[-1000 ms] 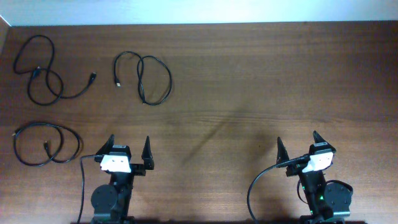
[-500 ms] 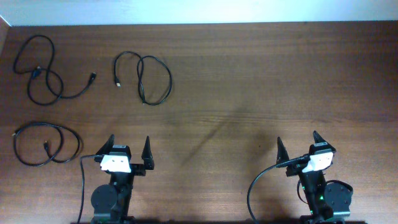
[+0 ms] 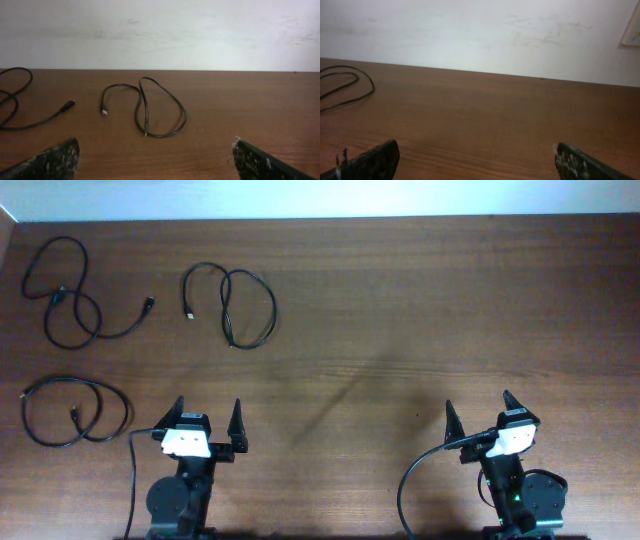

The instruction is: Untangle cables

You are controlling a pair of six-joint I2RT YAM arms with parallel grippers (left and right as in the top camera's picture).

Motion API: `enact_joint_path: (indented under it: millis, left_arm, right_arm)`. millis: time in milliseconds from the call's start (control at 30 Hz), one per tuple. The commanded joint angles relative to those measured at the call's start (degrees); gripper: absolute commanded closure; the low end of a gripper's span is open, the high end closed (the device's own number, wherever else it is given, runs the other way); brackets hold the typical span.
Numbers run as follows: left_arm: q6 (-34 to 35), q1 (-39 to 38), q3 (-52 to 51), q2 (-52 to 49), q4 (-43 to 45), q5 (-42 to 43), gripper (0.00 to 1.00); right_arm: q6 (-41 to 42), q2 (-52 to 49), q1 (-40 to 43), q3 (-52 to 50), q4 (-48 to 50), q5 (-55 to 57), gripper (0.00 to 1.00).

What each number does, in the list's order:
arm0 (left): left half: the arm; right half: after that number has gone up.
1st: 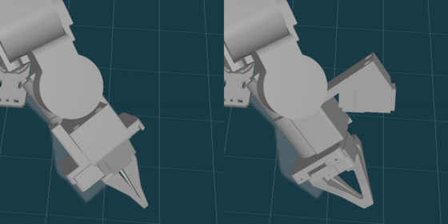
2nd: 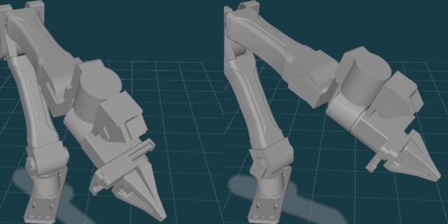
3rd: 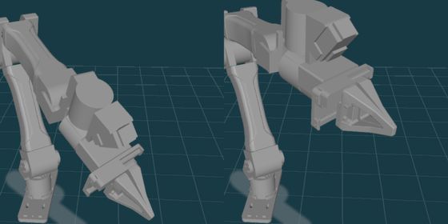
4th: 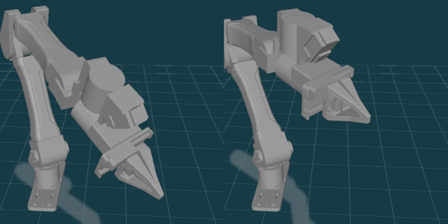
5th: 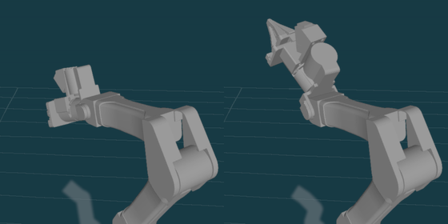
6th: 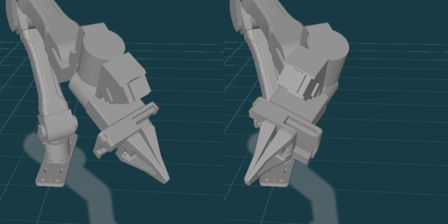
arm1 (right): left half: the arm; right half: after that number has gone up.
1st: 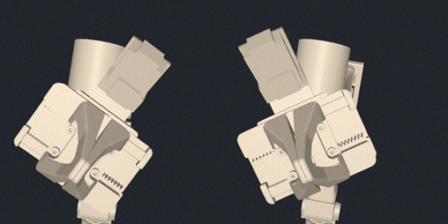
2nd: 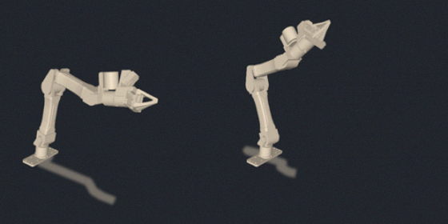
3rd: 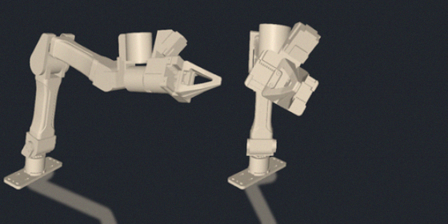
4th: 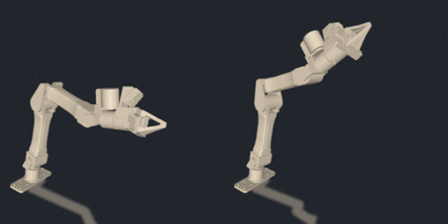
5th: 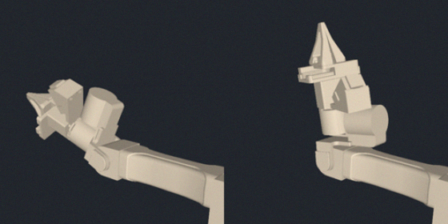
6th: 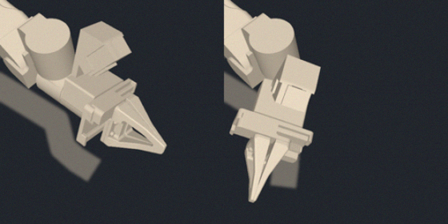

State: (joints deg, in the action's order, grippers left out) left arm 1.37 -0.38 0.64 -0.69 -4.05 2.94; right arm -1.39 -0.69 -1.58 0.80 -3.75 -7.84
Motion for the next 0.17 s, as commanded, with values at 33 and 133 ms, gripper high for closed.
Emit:
enact_joint_path:
  millis: [33, 133]
  left_arm:
    - [0.5, -0.3, -0.2, 0.4, -0.3, -0.4, 0.01]
    - [0.5, -0.3, -0.2, 0.4, -0.3, -0.4, 0.01]
  right_arm:
    - [0.1, 0.4, 0.1, -0.5, 0.0, -0.3, 0.01]
    - [0.1, 0.4, 0.1, -0.5, 0.0, -0.3, 0.01]
